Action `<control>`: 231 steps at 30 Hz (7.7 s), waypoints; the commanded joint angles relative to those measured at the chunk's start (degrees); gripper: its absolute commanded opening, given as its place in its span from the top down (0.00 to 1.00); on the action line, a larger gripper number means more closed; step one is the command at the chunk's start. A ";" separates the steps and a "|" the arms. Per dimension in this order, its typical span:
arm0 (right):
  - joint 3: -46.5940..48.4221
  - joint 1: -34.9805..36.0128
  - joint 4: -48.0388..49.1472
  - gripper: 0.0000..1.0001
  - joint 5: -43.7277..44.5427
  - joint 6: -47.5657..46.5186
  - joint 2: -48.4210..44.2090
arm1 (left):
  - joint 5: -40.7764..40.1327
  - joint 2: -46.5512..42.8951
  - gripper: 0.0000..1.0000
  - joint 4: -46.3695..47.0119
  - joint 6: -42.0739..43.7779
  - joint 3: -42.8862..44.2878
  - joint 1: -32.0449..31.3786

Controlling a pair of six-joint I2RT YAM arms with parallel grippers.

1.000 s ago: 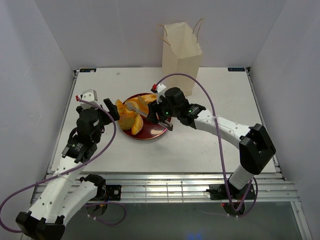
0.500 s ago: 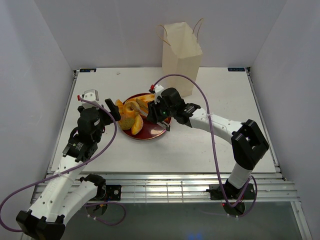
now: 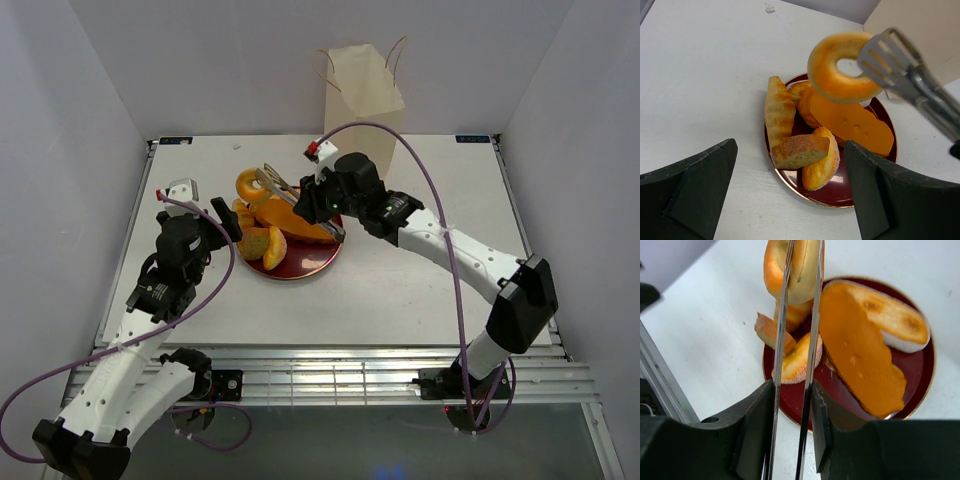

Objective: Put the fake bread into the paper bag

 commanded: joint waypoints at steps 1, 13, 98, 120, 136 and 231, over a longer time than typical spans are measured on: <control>3.96 0.00 2.07 0.60 2.11 -1.60 -6.39 | 0.40 -0.19 0.02 0.74 -0.05 -0.12 -0.02; 1.58 -0.09 1.19 0.58 15.10 -6.34 -19.57 | 0.67 0.25 0.02 0.65 -0.05 -0.20 -0.02; -26.27 -7.83 4.44 0.35 -11.42 -7.05 -33.72 | 1.02 2.44 0.03 0.47 0.74 -0.03 -0.02; -38.15 -6.16 3.48 0.28 4.92 -8.55 -27.76 | 2.51 2.88 0.03 0.39 0.65 -0.03 -0.02; -33.84 -6.16 5.67 0.27 7.56 -10.04 -18.53 | 4.27 3.32 0.03 0.56 0.56 0.06 -0.02; -5.10 -6.86 -19.55 0.68 12.04 -19.80 -18.08 | 6.03 2.97 0.03 0.65 0.65 0.06 -0.02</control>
